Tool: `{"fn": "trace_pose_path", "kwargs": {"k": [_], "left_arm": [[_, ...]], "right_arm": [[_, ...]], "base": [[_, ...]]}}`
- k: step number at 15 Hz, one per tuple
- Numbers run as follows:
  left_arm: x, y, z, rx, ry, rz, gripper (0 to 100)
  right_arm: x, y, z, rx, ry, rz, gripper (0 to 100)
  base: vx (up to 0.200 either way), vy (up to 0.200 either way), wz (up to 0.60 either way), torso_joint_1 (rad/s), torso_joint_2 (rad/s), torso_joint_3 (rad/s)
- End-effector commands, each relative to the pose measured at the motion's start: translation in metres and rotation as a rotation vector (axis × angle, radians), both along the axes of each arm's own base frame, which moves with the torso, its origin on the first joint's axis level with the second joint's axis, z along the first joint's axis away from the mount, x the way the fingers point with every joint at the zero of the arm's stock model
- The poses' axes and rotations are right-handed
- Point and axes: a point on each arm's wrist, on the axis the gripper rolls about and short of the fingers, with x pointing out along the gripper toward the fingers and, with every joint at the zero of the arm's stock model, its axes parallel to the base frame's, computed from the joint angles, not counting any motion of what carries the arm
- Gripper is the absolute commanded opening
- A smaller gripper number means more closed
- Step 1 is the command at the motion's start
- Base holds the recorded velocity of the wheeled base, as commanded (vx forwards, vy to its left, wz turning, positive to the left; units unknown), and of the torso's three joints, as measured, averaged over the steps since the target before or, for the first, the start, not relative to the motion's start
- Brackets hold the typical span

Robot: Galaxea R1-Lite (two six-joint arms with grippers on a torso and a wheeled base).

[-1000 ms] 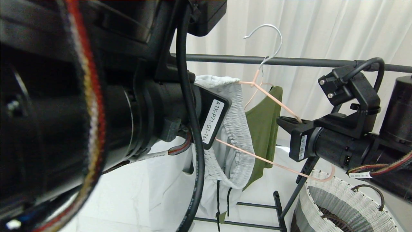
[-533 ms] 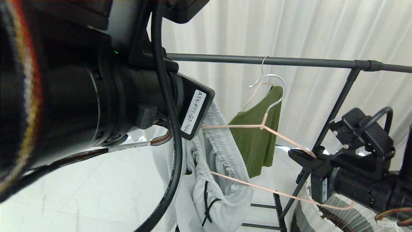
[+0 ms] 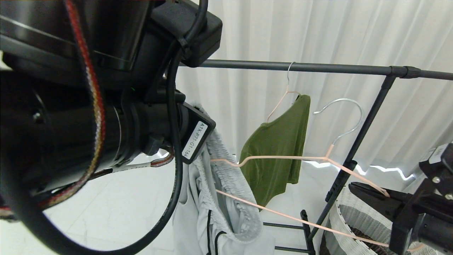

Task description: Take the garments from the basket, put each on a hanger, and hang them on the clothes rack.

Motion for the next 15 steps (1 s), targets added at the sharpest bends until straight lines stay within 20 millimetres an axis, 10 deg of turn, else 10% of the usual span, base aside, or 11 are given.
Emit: {"fn": "trace_pose_path", "kwargs": {"k": [1,15], "left_arm": [[-0.001,0.000,0.002,-0.029,0.025,-0.063,0],[0.009,0.009,0.005,-0.119,0.037,-0.271,0]], "right_arm": [[0.000,-0.007,0.010,0.040,-0.029,0.000,0],[0.033,0.002,0.009,-0.090,-0.058,0.041,0]], "base": [[0.000,0.000,0.00,0.000,0.00,0.000],[0.000,0.000,0.00,0.000,0.00,0.000]]}}
